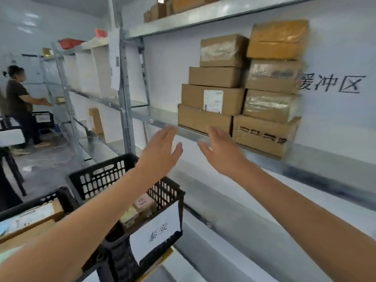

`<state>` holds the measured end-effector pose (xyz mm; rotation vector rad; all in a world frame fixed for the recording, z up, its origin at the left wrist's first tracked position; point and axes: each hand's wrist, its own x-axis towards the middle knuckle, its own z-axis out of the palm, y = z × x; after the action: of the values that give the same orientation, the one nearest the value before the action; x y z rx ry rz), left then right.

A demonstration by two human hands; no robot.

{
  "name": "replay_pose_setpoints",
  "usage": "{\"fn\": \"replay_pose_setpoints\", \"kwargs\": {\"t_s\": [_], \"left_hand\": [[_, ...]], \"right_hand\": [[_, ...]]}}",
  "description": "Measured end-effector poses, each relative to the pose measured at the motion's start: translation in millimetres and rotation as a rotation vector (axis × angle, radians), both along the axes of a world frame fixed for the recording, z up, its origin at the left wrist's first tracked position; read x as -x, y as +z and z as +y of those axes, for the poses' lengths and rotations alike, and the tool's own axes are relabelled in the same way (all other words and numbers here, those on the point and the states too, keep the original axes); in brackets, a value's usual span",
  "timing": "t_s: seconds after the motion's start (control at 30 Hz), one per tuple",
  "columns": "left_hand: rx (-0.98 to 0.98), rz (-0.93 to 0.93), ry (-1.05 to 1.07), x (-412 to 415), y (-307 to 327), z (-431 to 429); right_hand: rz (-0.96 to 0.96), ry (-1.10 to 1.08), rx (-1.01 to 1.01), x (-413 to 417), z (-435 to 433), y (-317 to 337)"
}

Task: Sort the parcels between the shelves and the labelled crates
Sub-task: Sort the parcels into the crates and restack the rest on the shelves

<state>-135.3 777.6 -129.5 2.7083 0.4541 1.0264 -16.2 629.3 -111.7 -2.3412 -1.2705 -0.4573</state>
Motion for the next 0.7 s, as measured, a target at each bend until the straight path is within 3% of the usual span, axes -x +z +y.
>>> {"fn": "replay_pose_setpoints", "kwargs": {"t_s": [0.2, 0.4, 0.7], "left_hand": [[-0.13, -0.014, -0.236, -66, 42, -39], [-0.198, -0.048, -0.304, -128, 101, -56], [-0.123, -0.223, -0.284, -198, 183, -67]], "right_hand": [[-0.062, -0.178, -0.084, -30, -61, 47], [-0.137, -0.339, -0.183, -65, -106, 104], [-0.028, -0.29, -0.401, -108, -105, 184]]}}
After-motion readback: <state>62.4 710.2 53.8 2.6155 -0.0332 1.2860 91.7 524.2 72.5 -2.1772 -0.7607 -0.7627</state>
